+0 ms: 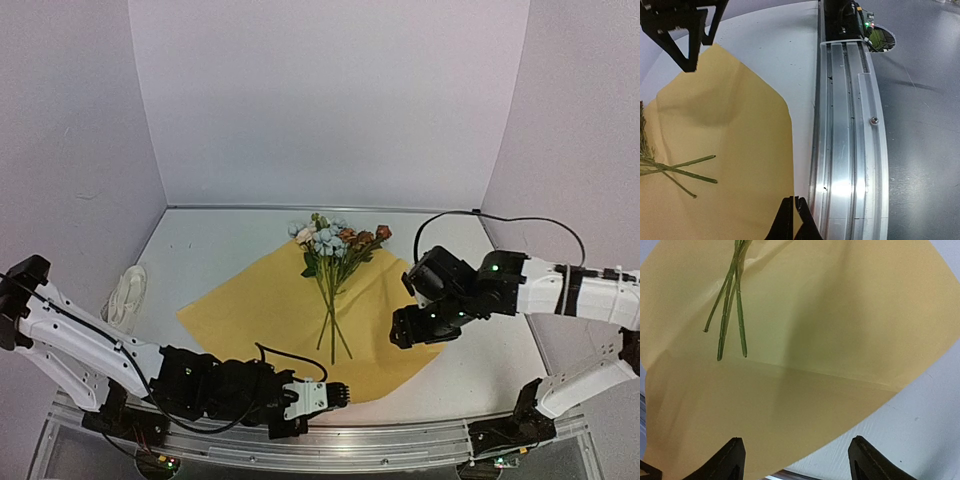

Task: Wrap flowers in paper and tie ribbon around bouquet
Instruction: Fold the bottom corner of the flattened wrapping paper at the center of the board.

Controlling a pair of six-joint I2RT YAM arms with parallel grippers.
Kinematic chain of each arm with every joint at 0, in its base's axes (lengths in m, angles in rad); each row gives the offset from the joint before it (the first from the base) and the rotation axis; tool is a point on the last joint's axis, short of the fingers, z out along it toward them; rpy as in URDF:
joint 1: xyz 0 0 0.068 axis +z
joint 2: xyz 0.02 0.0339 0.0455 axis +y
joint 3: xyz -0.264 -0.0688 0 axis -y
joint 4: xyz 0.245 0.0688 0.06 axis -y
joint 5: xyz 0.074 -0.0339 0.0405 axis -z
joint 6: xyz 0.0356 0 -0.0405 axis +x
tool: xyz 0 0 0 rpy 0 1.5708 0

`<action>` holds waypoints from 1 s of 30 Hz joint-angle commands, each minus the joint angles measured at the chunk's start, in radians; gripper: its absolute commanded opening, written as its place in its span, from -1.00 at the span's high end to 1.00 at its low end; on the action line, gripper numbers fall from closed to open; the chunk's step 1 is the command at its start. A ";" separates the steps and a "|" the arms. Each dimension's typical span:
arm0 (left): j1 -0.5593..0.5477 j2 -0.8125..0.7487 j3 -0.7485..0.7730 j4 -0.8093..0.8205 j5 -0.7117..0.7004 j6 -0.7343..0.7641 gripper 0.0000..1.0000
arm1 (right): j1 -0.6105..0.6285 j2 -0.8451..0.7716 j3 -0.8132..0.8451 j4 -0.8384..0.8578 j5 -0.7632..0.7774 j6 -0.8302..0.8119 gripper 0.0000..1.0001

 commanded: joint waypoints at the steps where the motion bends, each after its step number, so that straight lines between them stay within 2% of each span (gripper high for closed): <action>1: 0.087 -0.090 0.072 -0.059 0.029 0.054 1.00 | -0.094 0.140 0.065 0.134 -0.157 -0.066 -0.42; 7: 0.263 -0.088 0.116 -0.067 0.164 0.144 0.99 | -0.191 0.255 0.107 0.185 -0.199 -0.049 -0.37; 12: 0.438 -0.019 0.193 -0.078 0.336 0.259 1.00 | -0.235 0.266 0.132 0.185 -0.158 -0.029 -0.37; 19: 0.658 0.136 0.351 -0.133 0.589 0.359 1.00 | -0.316 0.261 0.189 0.193 -0.166 -0.075 -0.61; 25: 0.774 0.255 0.454 -0.181 0.725 0.400 1.00 | -0.368 0.267 0.235 0.306 -0.292 -0.172 -0.85; 30: 0.822 0.310 0.486 -0.163 0.782 0.409 0.99 | -0.376 0.316 0.269 0.444 -0.528 -0.263 -0.97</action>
